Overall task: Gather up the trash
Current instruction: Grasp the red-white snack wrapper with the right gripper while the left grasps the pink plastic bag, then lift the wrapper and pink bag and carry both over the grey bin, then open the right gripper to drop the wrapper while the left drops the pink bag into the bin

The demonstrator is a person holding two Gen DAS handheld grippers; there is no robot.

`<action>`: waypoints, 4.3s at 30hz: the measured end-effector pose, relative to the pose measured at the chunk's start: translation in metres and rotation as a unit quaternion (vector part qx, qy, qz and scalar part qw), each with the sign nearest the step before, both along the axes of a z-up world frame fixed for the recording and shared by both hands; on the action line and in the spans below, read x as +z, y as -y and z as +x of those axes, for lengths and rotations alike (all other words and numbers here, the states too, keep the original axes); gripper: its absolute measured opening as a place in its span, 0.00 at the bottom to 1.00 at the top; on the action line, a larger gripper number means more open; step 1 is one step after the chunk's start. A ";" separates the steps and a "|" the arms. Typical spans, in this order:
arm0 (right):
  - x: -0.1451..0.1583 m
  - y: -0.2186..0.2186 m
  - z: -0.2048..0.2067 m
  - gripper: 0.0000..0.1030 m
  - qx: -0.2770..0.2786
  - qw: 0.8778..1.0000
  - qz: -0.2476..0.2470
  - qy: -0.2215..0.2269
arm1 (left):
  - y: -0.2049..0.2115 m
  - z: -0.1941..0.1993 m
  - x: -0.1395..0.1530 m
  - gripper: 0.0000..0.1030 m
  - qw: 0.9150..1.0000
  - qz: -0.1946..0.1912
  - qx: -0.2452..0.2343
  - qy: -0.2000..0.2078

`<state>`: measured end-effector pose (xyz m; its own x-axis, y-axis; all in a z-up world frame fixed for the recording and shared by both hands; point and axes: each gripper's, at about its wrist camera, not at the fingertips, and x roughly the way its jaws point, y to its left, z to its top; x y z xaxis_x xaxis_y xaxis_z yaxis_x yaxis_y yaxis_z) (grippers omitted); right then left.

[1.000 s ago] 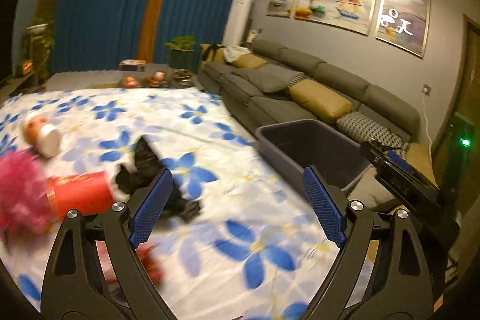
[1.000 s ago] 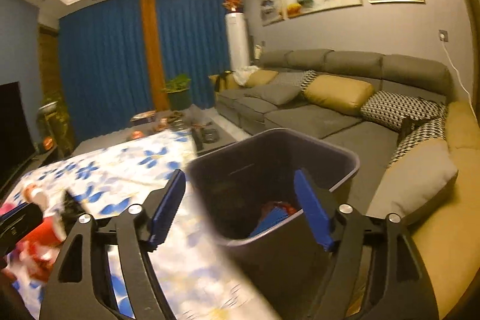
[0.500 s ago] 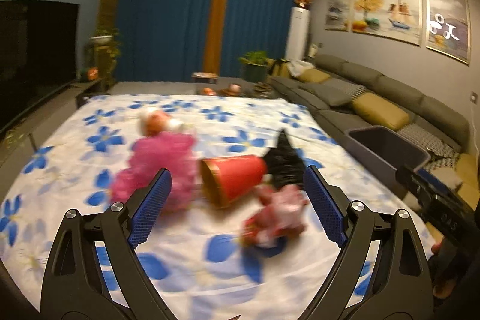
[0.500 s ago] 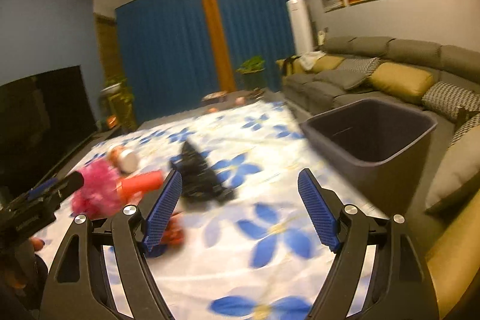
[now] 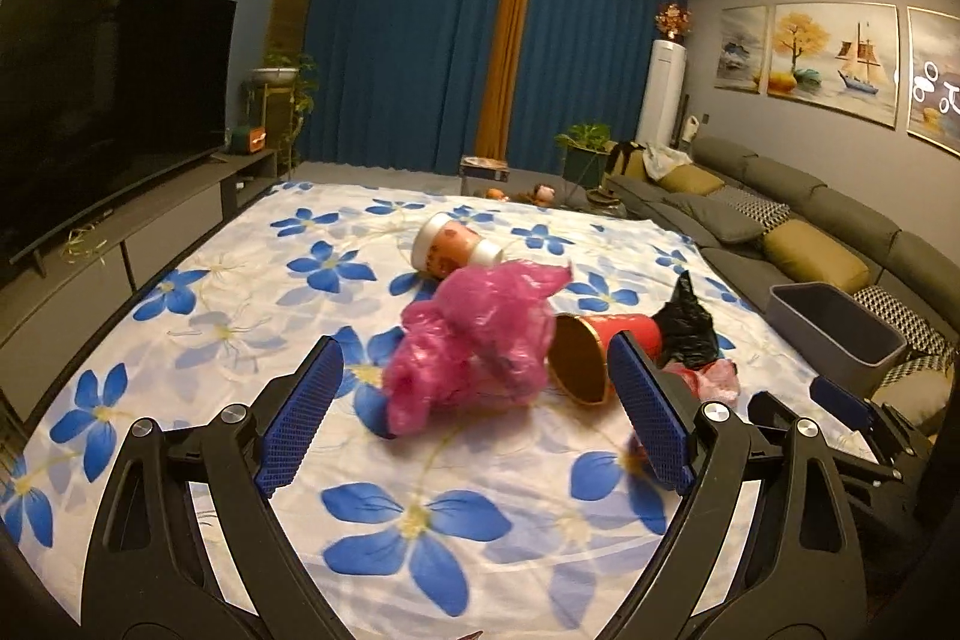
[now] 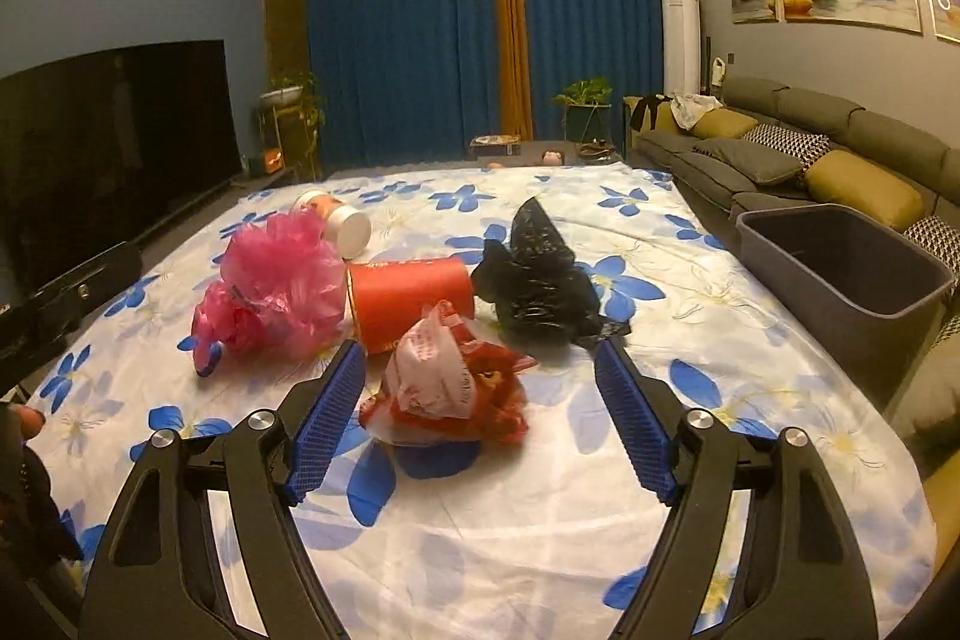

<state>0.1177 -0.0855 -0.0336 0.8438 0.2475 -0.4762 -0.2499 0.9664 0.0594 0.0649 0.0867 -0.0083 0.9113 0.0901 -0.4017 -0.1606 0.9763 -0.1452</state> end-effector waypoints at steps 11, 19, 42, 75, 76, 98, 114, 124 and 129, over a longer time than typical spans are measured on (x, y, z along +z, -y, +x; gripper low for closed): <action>-0.016 -0.016 0.027 0.50 0.004 0.999 -0.018 -0.042 | -0.027 0.020 -0.013 0.86 1.000 -0.009 0.004 -0.019; -0.022 -0.018 0.032 0.21 0.013 0.998 -0.022 -0.052 | -0.018 0.051 -0.015 0.85 0.999 -0.018 -0.034 -0.028; -0.013 0.015 0.009 0.16 0.011 0.999 0.025 -0.036 | 0.002 0.095 -0.014 0.03 0.995 -0.030 -0.081 -0.050; 0.021 0.064 -0.017 0.16 -0.020 0.998 0.049 0.019 | 0.034 0.000 0.054 0.03 0.994 -0.023 -0.093 0.057; 0.022 0.066 -0.018 0.16 -0.022 0.998 0.048 0.020 | 0.039 0.002 0.052 0.03 0.993 -0.022 -0.099 0.055; 0.037 0.135 0.001 0.16 -0.082 0.995 0.035 0.047 | 0.144 0.057 0.033 0.03 0.977 -0.010 -0.210 0.026; 0.051 0.190 0.034 0.16 -0.144 0.987 0.013 0.067 | 0.230 0.111 0.044 0.03 0.956 0.002 -0.292 0.039; 0.068 0.230 0.061 0.16 -0.198 0.976 -0.007 0.092 | 0.292 0.161 0.048 0.03 0.942 -0.005 -0.332 0.047; 0.064 0.244 0.074 0.16 -0.215 0.973 -0.014 0.088 | 0.312 0.178 0.046 0.03 0.938 -0.008 -0.345 0.046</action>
